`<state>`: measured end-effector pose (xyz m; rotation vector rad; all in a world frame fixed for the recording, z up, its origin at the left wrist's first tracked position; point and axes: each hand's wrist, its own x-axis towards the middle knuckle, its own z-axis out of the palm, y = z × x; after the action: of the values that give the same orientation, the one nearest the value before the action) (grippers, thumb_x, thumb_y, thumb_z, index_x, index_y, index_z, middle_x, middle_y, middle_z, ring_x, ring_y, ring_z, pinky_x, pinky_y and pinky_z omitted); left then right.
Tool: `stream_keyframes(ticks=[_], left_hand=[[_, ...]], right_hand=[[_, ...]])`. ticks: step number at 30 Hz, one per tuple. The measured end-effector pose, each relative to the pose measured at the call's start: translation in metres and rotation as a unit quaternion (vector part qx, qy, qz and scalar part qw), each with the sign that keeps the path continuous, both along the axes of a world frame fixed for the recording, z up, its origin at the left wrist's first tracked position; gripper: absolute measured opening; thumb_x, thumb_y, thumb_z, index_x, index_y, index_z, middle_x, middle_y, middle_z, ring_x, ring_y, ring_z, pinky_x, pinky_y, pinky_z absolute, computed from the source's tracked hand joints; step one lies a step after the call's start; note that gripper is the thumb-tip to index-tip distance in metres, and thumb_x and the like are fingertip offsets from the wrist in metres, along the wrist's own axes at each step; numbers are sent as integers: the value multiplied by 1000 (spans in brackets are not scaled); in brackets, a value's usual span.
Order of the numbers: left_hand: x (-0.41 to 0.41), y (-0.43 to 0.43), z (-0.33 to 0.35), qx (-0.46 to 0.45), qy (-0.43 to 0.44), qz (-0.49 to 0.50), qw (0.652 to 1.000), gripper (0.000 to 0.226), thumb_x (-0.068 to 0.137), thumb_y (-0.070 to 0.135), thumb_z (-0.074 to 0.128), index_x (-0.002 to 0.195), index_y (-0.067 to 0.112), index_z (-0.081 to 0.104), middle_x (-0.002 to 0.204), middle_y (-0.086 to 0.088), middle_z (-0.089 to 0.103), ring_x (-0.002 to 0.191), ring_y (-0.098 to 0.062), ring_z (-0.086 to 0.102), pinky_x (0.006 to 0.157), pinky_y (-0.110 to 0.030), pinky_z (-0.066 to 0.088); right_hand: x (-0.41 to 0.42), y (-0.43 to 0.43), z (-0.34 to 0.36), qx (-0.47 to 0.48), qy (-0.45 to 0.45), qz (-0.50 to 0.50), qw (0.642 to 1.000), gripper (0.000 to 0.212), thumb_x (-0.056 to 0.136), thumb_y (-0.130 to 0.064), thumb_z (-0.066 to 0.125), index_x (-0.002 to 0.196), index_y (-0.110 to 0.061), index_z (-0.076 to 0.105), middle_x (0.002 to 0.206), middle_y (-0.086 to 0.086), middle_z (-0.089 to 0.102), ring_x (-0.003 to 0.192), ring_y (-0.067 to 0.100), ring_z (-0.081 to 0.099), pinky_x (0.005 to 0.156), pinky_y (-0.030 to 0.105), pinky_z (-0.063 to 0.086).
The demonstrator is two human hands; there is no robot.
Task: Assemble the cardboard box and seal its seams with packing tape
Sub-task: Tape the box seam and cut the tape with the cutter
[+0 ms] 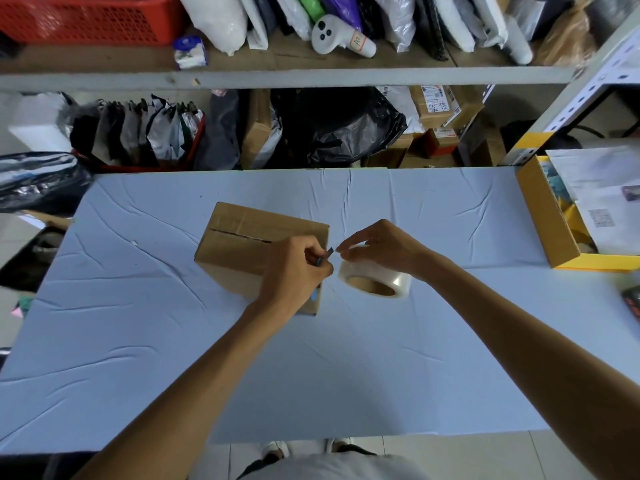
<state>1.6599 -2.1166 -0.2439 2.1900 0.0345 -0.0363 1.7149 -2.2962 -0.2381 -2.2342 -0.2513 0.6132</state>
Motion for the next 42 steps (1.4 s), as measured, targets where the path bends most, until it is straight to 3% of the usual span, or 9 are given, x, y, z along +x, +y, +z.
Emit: stream_keyframes(ticks=[4,9,17,23,26,32,36,42], left_hand=[[2,-4,3,21,17,-6,1000,10,76,10,74,73,10,65,66,1,66,63,-15,65,62,-36,56],[3,-6,4,47,15,-9,999,13,75,10,75,71,9,62,62,8,60,58,-7,58,56,-23,47],[4,-10,4,57,19,-13,998,8,80,10,71,76,10,64,63,7,59,58,-8,57,60,-30,52],[6,-14,6,102,7,-16,995,8,77,14,75,76,9,68,69,2,68,64,-11,63,64,-35,56],[6,-15,5,113,9,-18,993,10,75,13,77,76,8,70,73,1,70,65,-11,63,64,-33,56],[9,-15,6,117,14,-10,993,13,70,14,81,68,9,69,70,0,70,62,-12,60,59,-24,44],[11,-16,5,130,10,-13,991,14,71,17,80,69,9,70,72,-1,71,63,-13,61,61,-25,46],[12,-13,5,113,12,-21,993,13,71,16,81,72,8,71,73,-1,70,63,-12,60,63,-25,50]], right_hand=[[1,0,-3,-9,-4,-1,1000,15,86,-27,70,99,-26,77,103,-1,73,94,20,66,86,34,51],[-3,-4,-8,-25,2,-8,1000,17,84,-31,71,99,-27,77,102,-6,72,91,13,63,76,24,47],[-4,-5,-13,-79,6,-19,997,21,80,-39,73,97,-29,77,102,-8,70,93,13,59,76,27,46],[-2,-1,-14,-78,7,-31,996,21,79,-38,74,97,-29,77,101,-5,72,87,13,59,64,18,42],[-3,1,-14,-88,6,-30,996,23,79,-40,73,100,-29,77,103,-4,72,90,15,61,66,21,44],[-4,4,-9,-62,7,-25,998,20,84,-32,71,102,-26,77,105,-2,71,85,10,56,58,13,38],[-4,5,-4,-77,3,-15,997,20,86,-29,69,104,-23,77,103,-1,72,75,8,53,56,12,38],[-3,-4,-1,-80,14,-13,997,20,85,-29,70,102,-24,77,102,-3,72,79,9,56,62,15,41]])
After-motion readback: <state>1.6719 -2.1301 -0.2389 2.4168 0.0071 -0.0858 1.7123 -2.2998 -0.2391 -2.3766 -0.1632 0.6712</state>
